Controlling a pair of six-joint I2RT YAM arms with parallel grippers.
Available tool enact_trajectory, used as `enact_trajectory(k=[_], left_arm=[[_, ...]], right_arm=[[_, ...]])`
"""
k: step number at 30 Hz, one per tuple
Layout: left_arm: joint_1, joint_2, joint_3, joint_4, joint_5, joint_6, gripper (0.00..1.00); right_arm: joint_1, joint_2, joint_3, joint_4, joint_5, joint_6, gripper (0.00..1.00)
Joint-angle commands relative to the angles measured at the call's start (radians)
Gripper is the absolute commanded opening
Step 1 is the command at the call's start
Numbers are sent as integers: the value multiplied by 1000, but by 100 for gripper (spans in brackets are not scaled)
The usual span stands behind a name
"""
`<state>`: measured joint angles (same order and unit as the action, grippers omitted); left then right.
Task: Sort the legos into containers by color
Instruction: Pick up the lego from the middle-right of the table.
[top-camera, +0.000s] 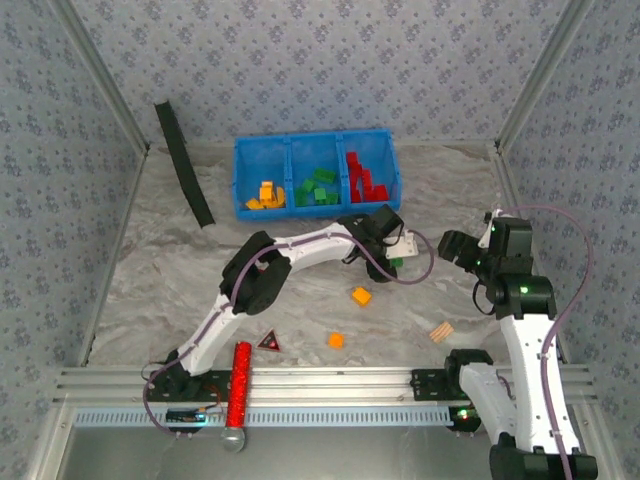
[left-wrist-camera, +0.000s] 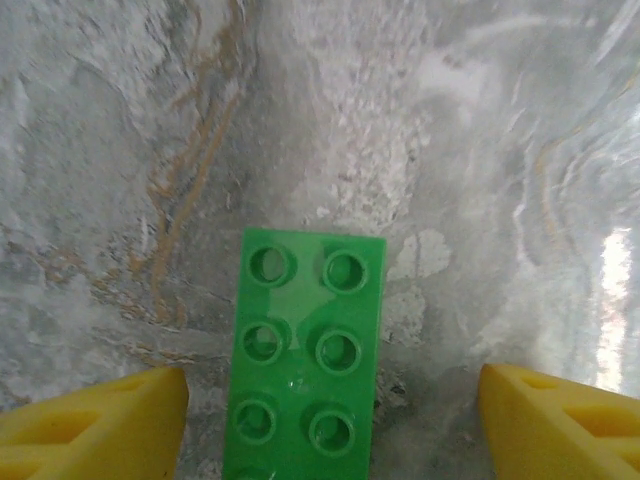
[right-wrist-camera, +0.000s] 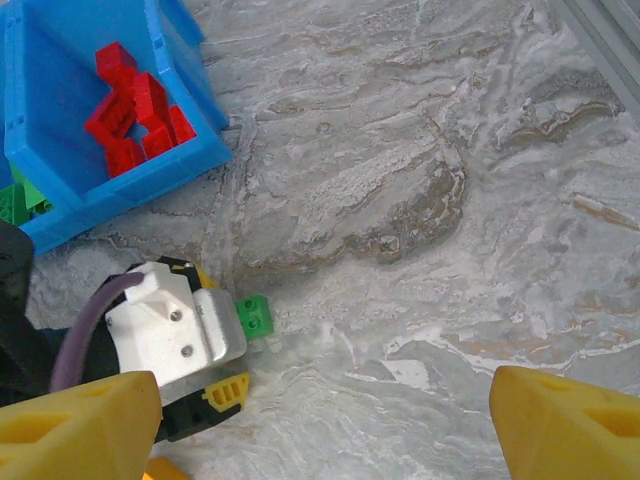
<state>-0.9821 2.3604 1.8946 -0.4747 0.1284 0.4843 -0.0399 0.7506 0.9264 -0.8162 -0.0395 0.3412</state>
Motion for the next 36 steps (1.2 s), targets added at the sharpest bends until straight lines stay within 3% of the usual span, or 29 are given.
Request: enact_trajectory(k=[1, 7, 14, 23, 31, 36], left_arm=[[0, 30, 50, -19, -27, -10, 76], [-1, 65, 123, -65, -11, -25, 69], [-1, 102, 176, -136, -3, -48, 43], [-1, 101, 163, -199, 11, -95, 27], [1, 10, 34, -188, -3, -163, 20], [36, -101, -40, -100, -7, -247, 19]], right_arm=[[-17, -2, 5, -21, -37, 14, 87], [-24, -17, 6, -19, -54, 11, 87], [-26, -24, 35, -52, -57, -13, 87], [-30, -77, 52, -79, -44, -31, 87], [-33, -83, 71, -91, -46, -48, 87], [-34, -90, 74, -95, -56, -52, 87]])
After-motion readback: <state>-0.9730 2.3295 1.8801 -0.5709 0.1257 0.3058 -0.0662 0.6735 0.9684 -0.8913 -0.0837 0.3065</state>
